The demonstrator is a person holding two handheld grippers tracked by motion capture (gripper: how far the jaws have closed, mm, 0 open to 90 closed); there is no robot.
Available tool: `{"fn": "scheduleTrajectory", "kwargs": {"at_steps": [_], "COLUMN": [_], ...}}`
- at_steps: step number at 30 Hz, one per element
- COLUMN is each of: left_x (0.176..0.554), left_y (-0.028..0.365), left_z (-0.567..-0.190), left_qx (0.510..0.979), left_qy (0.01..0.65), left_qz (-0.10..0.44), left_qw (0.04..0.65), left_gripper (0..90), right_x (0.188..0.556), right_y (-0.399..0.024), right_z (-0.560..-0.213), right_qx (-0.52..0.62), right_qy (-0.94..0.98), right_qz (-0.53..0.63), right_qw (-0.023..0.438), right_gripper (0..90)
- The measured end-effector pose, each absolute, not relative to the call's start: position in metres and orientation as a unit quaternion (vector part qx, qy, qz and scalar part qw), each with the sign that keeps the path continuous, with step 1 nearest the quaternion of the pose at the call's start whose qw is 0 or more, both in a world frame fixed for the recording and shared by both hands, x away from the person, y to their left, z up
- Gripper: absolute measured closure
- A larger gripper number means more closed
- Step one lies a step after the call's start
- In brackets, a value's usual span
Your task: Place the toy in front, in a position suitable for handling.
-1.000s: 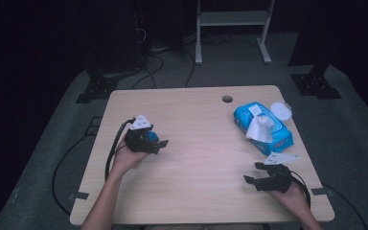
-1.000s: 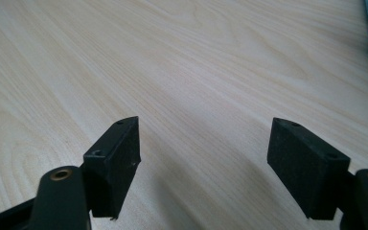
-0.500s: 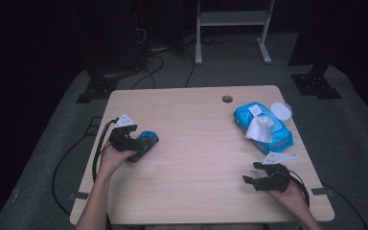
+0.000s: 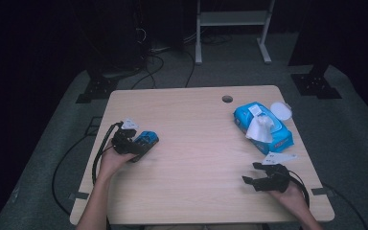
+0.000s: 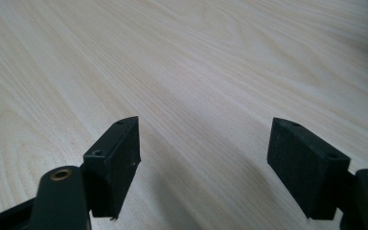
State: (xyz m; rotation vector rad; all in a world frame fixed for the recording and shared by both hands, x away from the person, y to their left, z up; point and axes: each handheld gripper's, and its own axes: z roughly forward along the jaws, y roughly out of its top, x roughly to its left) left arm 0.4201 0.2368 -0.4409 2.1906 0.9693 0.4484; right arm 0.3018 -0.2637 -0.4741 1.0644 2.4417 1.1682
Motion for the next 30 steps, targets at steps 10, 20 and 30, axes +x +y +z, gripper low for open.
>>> {"fn": "scheduleTrajectory", "kwargs": {"at_steps": [10, 20, 30], "left_x": [0.424, 0.428, 0.429], "left_y": [0.238, 0.240, 0.243], "left_z": [-0.456, -0.464, -0.465], "left_qx": [0.866, 0.869, 0.868], "left_qy": [0.365, 0.371, 0.374], "left_qz": [0.171, 0.153, 0.138], "left_qw": [0.297, 0.289, 0.297], "left_gripper": [11.3, 15.5, 23.1], "right_x": [0.302, 0.302, 0.302], "right_y": [-0.263, -0.262, -0.262], "right_z": [-0.474, -0.475, -0.475], "right_qx": [0.361, 0.359, 0.357], "right_qy": [0.836, 0.837, 0.839], "right_qz": [0.396, 0.396, 0.395], "right_qw": [0.115, 0.114, 0.114], "right_gripper": [26.0, 26.0, 26.0]}}
